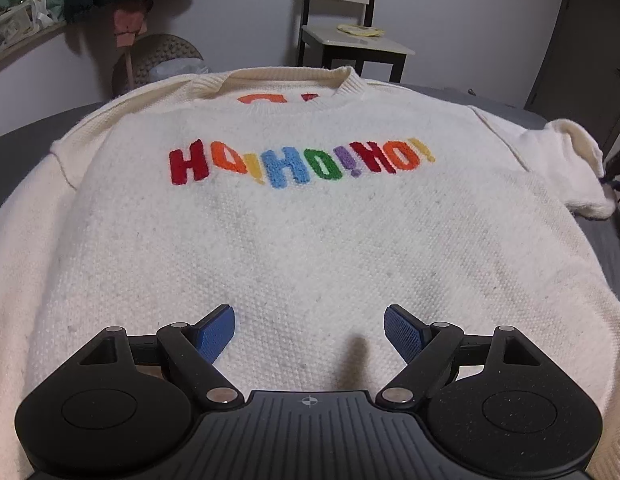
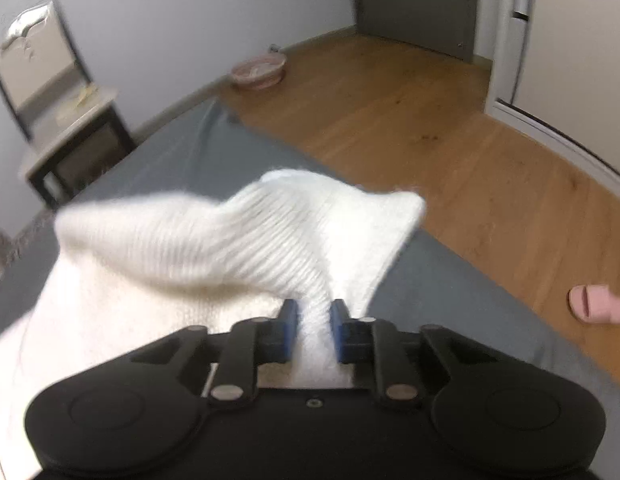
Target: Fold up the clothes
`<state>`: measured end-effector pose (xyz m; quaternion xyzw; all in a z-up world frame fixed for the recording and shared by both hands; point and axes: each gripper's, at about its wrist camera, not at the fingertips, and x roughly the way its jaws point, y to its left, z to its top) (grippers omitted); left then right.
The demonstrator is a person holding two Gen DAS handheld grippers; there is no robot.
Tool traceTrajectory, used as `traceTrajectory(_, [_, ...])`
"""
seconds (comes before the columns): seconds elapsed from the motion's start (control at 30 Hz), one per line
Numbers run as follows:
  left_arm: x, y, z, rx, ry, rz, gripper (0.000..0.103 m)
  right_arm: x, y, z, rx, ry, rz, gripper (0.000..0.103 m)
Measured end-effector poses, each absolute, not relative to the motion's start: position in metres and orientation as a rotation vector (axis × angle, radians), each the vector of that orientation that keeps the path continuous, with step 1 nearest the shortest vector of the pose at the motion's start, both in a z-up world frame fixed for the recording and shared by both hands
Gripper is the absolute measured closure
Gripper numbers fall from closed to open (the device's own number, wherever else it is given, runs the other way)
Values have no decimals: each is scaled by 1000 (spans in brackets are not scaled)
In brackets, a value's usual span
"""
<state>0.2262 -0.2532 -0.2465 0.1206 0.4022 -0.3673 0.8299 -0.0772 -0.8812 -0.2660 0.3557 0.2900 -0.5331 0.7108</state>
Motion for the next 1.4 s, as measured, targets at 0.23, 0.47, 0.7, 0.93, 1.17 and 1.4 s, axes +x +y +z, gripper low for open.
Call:
traceTrajectory(0.23, [230,-247,-243,214,852,-783,20,-162,-851,-233,796,108,-1120,102])
traceTrajectory(0.47, [233,-246,-246,189,882,-779,20,-219,-862,-278,1123,249,-1156,49])
traceTrajectory(0.7, [232,-247,-246,210,881,-773,20,-198,-877,-270,1130,191,-1073,38])
traceTrajectory(0.93, [234,-252,-253,233,894,-770,20,-162,-896,-297,1246,130,-1171,83])
traceTrajectory(1.17, [233,-260,-259,264,894,-784,20,-119,-881,-235,962,36,-1053,90])
traceTrajectory(1.4, [230,-257,-256,267,889,-798,20,-132,-863,-171,667,-47,-886,91])
